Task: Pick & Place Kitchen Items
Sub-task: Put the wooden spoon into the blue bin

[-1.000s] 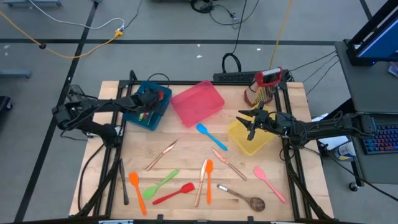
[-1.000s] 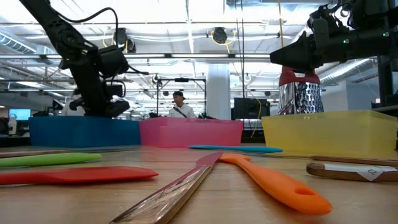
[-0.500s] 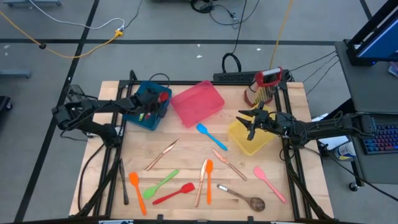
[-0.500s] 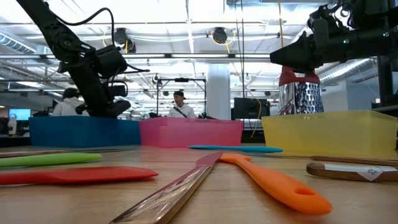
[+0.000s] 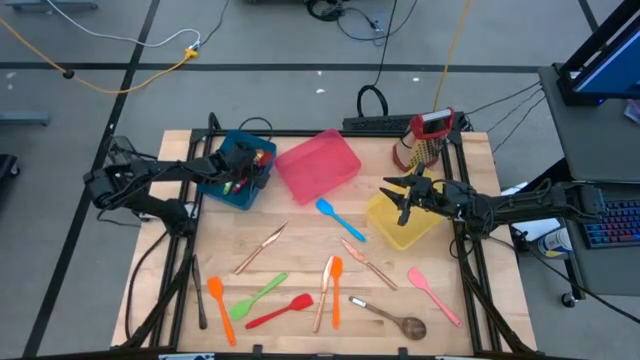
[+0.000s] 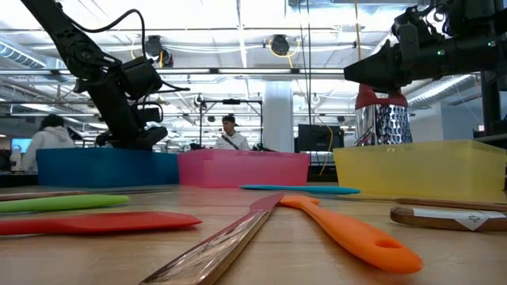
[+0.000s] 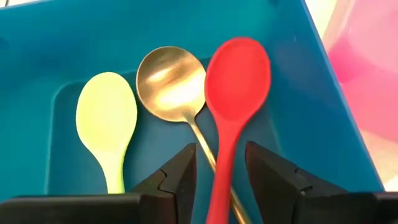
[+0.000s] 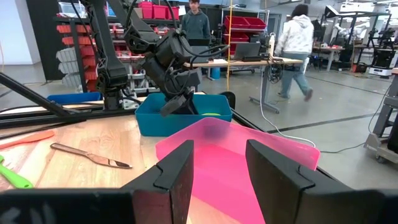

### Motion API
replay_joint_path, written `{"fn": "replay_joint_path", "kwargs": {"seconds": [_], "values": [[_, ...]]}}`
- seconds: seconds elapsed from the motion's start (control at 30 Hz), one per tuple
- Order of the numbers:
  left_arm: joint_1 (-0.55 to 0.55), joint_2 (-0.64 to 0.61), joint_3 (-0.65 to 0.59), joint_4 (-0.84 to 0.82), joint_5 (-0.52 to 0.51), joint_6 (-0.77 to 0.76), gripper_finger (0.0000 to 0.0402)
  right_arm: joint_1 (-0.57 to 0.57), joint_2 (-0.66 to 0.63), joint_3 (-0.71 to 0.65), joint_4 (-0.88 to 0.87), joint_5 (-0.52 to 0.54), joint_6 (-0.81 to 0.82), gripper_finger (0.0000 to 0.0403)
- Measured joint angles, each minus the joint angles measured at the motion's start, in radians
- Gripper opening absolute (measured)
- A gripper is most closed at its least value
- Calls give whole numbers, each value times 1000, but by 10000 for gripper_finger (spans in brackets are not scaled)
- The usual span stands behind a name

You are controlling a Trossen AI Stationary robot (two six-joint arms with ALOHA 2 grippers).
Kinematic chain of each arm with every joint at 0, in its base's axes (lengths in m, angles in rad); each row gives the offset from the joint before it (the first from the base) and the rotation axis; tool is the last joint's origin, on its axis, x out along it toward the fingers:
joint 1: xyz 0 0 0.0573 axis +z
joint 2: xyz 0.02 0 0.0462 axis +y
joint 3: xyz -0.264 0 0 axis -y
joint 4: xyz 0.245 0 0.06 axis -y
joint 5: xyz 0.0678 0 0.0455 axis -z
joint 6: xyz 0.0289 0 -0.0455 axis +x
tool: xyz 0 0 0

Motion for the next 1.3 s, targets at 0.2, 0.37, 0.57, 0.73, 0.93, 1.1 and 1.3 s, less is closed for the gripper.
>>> {"fn": "replay_joint_path", "kwargs": {"seconds": [0.2, 0.37, 0.57, 0.73, 0.93, 1.1, 1.3], "values": [[0, 0, 0, 17, 0, -23, 145, 2, 0, 0, 0, -3, 0, 141], [0, 0, 0, 20, 0, -25, 145, 2, 0, 0, 0, -102, 62, 141], [0, 0, 0, 20, 1, -22, 145, 53, 0, 0, 1, -183, 115, 141], [-1, 0, 0, 21, 1, -30, 145, 153, 0, 0, 12, -165, 110, 141], [-2, 0, 0, 21, 2, -57, 145, 304, 8, 3, 7, 3, 64, 128], [-2, -20, 2, 21, 3, -64, 145, 394, 62, 61, -1, 3, 63, 129], [-1, -110, 24, 21, 3, -64, 145, 462, 177, 168, -80, 3, 74, 145]]}}
